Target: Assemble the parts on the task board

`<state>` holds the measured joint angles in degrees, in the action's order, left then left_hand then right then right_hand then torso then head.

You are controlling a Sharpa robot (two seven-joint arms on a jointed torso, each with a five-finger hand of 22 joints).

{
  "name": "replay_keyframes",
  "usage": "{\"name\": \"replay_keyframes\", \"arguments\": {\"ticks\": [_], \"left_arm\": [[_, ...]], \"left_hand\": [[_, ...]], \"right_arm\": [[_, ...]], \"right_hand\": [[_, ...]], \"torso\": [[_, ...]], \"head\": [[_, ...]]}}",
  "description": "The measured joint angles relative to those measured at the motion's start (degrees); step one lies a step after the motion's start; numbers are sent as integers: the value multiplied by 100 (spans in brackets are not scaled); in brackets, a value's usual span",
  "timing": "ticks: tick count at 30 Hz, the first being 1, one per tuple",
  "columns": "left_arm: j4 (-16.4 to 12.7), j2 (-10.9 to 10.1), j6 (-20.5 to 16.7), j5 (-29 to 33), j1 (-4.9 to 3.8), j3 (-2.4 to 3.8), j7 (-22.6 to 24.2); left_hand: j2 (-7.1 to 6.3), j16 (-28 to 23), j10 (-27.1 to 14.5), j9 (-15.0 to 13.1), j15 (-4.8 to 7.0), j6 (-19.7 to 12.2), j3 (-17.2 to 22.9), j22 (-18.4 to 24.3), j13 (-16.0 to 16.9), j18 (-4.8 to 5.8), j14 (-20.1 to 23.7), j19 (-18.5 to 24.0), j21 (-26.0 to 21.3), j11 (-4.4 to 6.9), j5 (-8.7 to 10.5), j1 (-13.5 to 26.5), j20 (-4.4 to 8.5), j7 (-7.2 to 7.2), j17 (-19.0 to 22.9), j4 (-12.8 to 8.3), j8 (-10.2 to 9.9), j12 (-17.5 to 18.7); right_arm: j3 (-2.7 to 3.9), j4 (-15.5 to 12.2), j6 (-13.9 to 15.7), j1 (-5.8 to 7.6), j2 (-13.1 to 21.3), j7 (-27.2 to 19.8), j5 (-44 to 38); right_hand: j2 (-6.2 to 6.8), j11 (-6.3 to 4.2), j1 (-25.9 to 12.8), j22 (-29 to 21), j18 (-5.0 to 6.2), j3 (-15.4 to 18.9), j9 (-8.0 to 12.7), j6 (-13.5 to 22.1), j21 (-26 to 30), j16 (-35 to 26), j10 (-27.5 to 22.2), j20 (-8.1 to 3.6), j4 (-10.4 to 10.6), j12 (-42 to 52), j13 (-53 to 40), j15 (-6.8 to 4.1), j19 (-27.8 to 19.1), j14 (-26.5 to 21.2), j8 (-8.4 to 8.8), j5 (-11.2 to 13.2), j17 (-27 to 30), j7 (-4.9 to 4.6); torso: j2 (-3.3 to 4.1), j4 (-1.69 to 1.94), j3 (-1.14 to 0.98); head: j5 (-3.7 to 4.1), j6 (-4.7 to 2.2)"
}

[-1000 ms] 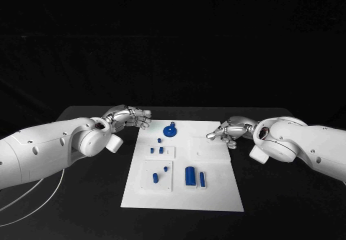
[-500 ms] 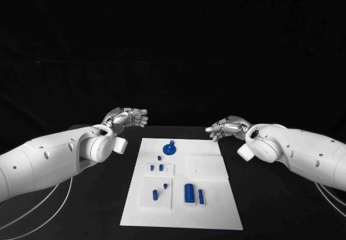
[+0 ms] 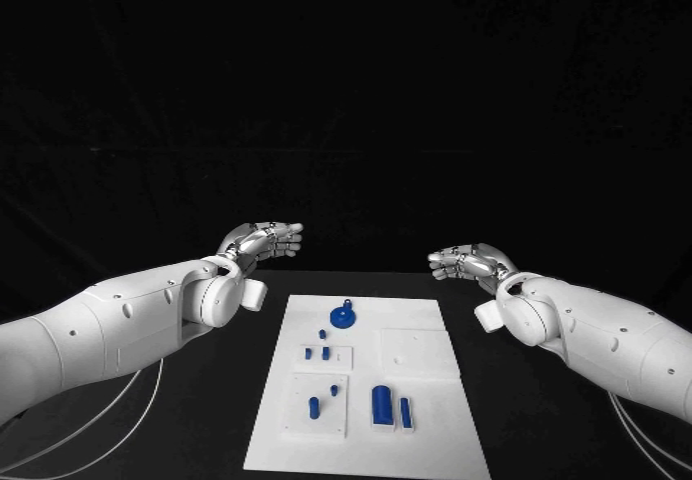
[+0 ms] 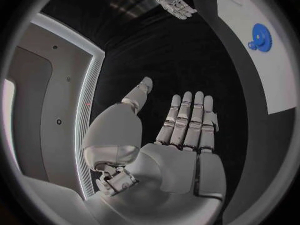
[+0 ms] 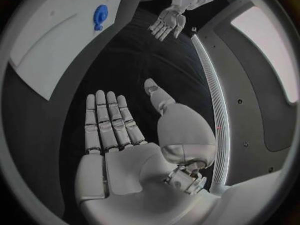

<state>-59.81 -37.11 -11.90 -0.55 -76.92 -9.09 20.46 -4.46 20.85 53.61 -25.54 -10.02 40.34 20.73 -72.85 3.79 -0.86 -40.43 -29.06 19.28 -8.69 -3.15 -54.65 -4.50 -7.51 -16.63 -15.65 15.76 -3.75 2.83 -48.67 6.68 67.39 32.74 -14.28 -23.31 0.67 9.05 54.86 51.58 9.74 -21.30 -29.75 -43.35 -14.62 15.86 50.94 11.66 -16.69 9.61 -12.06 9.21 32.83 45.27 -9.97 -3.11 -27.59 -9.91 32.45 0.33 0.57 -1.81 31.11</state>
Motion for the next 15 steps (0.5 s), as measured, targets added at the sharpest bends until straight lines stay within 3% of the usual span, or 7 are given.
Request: {"name": "replay_keyframes", "arguments": {"ticks": [1, 2, 5, 8, 9, 12, 15], "left_arm": [[11, 4, -3, -3, 1, 1, 13], [14, 4, -3, -4, 1, 1, 14], [-12, -13, -12, -3, 17, 7, 5], [-122, -51, -51, 0, 85, 54, 2], [-206, -72, -85, 2, 132, 82, 3], [-502, -140, -223, 4, 298, 175, 23], [-862, -229, -447, 6, 502, 289, 66]], "left_hand": [[0, 0, 11, -4, 0, 10, 0, -14, 9, 0, 0, 0, 0, -11, 0, 0, 0, -49, -8, 0, 0, 0], [18, -79, -203, 97, 45, -150, -89, 66, 5, 0, 176, 136, -81, 16, 12, 198, 31, -43, 48, 90, -55, 0], [142, -758, -1954, 933, 370, -1474, -774, 835, -125, 0, 1490, 1080, -710, 304, 123, 2021, 179, 219, 598, 599, -569, 117], [268, -1291, -3321, 1583, 624, -2501, -1293, 1620, -225, 0, 2513, 1813, -1199, 532, 200, 3399, 288, 432, 1025, 989, -972, 223], [293, -1402, -3605, 1718, 677, -2715, -1403, 1882, -248, -1, 2726, 1966, -1300, 579, 200, 3683, 311, 476, 1115, 1068, -1056, 243], [356, -1669, -4298, 2048, 807, -3235, -1657, 3696, -299, -1, 3245, 2338, -1548, 692, 232, 4382, 366, 586, 1330, 1275, -1260, 272], [393, -1840, -4722, 2250, 885, -3556, -1813, 5110, -332, -2, 3563, 2561, -1699, 766, 266, 4816, 397, 650, 1464, 1403, -1384, 307]], "right_arm": [[20, 6, 12, -4, 0, -36, 18], [21, 6, 15, -3, 1, -42, 20], [11, -20, 23, -8, 13, -34, 21], [4, -145, 64, -29, 52, -31, 41], [-4, -234, 94, -43, 80, -32, 62], [-29, -543, 227, -99, 171, -60, 138], [-59, -930, 434, -167, 281, -123, 258]], "right_hand": [[-25, 0, 24, -6, 0, 7, 5, 0, 0, -22, 35, 0, 6, -40, 39, 0, 0, 0, -1, 0, 20, 0], [-43, -40, -153, -243, -9, 132, 145, 214, 77, -101, -144, -44, 80, -110, 123, -35, -169, -199, 12, 4, 158, 37], [-56, -336, -2028, -1947, -364, 838, 1129, 1661, 567, -624, -1861, -430, 630, -420, 514, -328, -1256, -1697, 348, 116, 1065, 372], [-60, -561, -3393, -3214, -597, 1348, 1858, 2719, 921, -1005, -3139, -723, 1043, -635, 787, -568, -2058, -2819, 606, 196, 1733, 617], [-61, -609, -3683, -3486, -642, 1451, 2013, 2943, 996, -1087, -3412, -786, 1135, -681, 846, -616, -2229, -3057, 659, 200, 1876, 669], [-65, -727, -4401, -4155, -734, 1717, 2398, 3501, 1182, -1286, -4086, -941, 1356, -793, 990, -738, -2649, -3646, 793, 244, 2230, 798], [-65, -801, -4834, -4558, -811, 1879, 2630, 3834, 1295, -1404, -4488, -1030, 1485, -852, 1078, -809, -2904, -3999, 872, 244, 2443, 875]], "torso": [[1, 3, -9], [1, 4, -14], [1, 4, -14], [-13, 1, -16], [-20, -1, -16], [-52, -11, -29], [-86, -21, -41]], "head": [[-10, -26], [-14, -32], [-7, -23], [21, 34], [36, 60], [95, 164], [140, 255]]}}
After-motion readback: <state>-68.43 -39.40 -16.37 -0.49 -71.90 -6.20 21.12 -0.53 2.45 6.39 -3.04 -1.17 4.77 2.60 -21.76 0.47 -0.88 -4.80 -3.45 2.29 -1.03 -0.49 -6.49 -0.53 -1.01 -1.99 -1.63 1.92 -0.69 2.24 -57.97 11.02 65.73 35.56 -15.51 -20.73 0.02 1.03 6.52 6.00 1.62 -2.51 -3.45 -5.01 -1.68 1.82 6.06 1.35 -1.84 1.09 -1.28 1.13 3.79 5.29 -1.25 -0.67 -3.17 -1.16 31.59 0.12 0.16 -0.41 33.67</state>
